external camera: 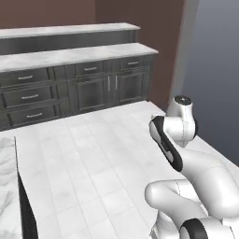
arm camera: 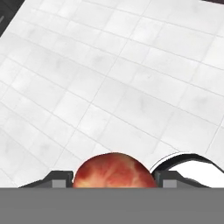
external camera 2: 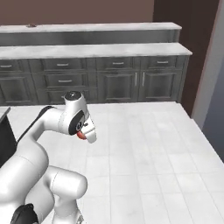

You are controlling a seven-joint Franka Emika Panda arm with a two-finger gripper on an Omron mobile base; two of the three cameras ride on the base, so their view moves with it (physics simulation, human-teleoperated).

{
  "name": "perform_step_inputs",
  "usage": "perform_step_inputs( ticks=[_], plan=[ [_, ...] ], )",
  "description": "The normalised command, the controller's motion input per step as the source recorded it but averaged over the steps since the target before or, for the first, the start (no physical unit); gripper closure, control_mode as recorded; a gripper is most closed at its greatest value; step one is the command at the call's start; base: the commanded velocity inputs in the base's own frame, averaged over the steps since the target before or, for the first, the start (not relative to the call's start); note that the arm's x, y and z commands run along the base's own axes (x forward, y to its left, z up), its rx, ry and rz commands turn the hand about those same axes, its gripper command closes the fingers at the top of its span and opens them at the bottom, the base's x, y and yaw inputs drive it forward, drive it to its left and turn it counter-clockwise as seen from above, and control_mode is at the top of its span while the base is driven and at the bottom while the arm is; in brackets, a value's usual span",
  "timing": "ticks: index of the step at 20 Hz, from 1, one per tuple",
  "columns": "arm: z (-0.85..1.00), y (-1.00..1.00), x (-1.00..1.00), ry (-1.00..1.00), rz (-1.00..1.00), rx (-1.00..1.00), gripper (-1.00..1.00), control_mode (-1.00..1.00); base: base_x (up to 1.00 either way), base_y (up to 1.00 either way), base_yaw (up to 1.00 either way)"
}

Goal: Pick up the peach and mango from the fridge and place one fruit on each plate on the dining counter.

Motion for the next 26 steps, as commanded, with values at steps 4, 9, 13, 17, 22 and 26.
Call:
perform_step_inputs(
  ticks=[4, 9, 13, 17, 22, 26],
  plan=[
    [0.0, 0.0, 0.0, 0.0, 0.0, 0.0, 1.0, 1.0, 1.0, 0.02, 0.24],
    [0.0, 0.0, 0.0, 0.0, 0.0, 0.0, 1.0, 1.0, 1.0, 0.01, 0.22],
    [0.0, 0.0, 0.0, 0.0, 0.0, 0.0, 1.0, 1.0, 1.0, 0.02, 0.21],
    [0.0, 0.0, 0.0, 0.0, 0.0, 0.0, 1.0, 1.0, 1.0, 0.06, 0.21],
    [0.0, 0.0, 0.0, 0.0, 0.0, 0.0, 1.0, 1.0, 1.0, 0.11, 0.21],
    [0.0, 0.0, 0.0, 0.0, 0.0, 0.0, 1.0, 1.0, 1.0, 0.32, 0.17]
  ],
)
